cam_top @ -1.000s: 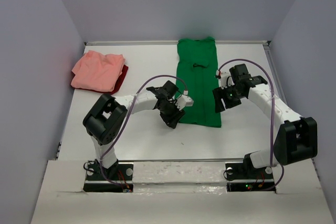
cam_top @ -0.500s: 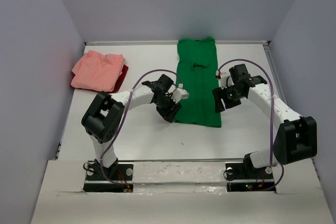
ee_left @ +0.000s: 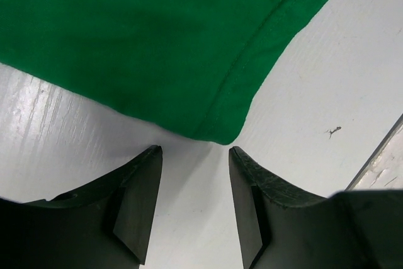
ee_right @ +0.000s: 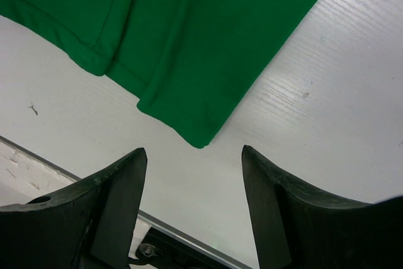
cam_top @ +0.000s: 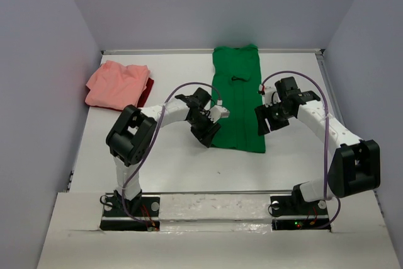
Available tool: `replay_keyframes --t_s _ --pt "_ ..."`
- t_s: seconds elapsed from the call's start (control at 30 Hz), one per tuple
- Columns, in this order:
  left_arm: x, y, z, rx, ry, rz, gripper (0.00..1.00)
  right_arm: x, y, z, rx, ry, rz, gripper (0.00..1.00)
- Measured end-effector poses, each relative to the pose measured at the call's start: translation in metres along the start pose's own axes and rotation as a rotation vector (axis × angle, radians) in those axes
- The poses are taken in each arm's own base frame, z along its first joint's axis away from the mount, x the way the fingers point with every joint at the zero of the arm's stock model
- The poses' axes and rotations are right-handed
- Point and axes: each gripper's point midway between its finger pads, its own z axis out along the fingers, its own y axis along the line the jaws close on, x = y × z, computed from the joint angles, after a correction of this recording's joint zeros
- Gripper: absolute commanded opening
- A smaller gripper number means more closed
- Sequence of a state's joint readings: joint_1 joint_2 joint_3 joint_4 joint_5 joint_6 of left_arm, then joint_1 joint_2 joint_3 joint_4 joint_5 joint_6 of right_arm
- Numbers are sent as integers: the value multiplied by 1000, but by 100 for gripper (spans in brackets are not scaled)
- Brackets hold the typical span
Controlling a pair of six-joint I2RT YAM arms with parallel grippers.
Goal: Fold and stack the t-shirts
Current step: Fold the tshirt
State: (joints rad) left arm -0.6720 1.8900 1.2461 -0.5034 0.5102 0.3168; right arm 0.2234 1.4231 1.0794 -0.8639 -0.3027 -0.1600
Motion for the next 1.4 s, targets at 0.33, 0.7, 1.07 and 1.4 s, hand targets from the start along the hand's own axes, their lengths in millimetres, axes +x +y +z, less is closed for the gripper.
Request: replay_keyframes --t_s 0.33,0.7,1.07,1.4 --pt "-12 -1 0 35 -8 -7 57 0 0 0 -1 1 0 67" --pt "-11 -1 3 63 3 -18 54 1 1 3 -10 11 3 66" --pt "-8 3 7 44 18 -29 50 1 1 3 -14 10 3 64" --pt "-8 9 8 10 12 -40 33 1 3 3 -25 9 0 62"
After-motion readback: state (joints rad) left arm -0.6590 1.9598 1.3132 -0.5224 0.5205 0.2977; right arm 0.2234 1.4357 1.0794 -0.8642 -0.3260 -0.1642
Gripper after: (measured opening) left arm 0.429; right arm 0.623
